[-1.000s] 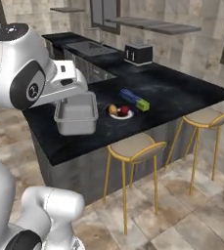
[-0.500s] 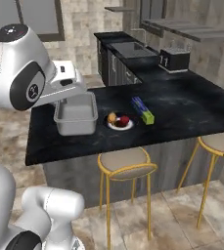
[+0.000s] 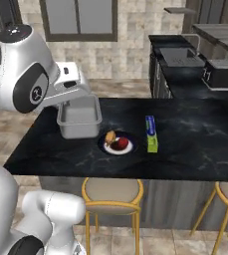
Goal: Retrieve the tupperware and aluminum foil from the cabinet and place them on the dining counter near the plate with tomato and chicken drumstick to prepare for storing leftovers.
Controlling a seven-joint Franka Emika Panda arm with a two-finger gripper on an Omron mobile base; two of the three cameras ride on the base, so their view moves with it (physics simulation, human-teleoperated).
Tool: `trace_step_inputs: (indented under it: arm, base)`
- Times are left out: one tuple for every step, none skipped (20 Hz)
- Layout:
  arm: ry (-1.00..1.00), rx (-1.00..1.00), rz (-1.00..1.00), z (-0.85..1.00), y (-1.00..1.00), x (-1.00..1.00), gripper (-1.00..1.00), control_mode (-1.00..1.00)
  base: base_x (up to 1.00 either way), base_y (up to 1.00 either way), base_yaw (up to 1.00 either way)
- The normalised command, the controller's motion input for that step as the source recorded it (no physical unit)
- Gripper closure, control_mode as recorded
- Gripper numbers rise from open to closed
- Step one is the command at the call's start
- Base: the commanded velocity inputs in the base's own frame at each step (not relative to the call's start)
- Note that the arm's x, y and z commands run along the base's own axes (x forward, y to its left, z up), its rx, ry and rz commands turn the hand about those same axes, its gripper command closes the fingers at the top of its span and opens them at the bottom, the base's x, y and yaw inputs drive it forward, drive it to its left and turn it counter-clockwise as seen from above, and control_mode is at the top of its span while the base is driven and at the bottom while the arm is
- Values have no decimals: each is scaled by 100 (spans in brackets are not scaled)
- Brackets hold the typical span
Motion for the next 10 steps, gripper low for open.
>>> trace_step_inputs:
  arm:
    - [0,0,0,0,0,0,100,100]
    - [0,0,0,0,0,0,100,100]
    - [0,0,0,0,0,0,100,100]
    - [0,0,0,0,0,0,100,100]
    - [0,0,0,0,0,0,100,100]
    - [0,0,0,0,0,0,100,100]
    - [0,0,0,0,0,0,100,100]
    - [0,0,0,0,0,0,100,100]
    - [0,0,0,0,0,0,100,100]
    - [0,0,0,0,0,0,100,100]
  base:
    - [87,-25,60]
    - [88,-19,62]
    - [90,-17,63]
    - [90,-15,63]
    - [90,-16,63]
    - [89,-19,62]
    - [86,-15,62]
    - [83,-11,61]
    - [81,-6,61]
    - [76,0,57]
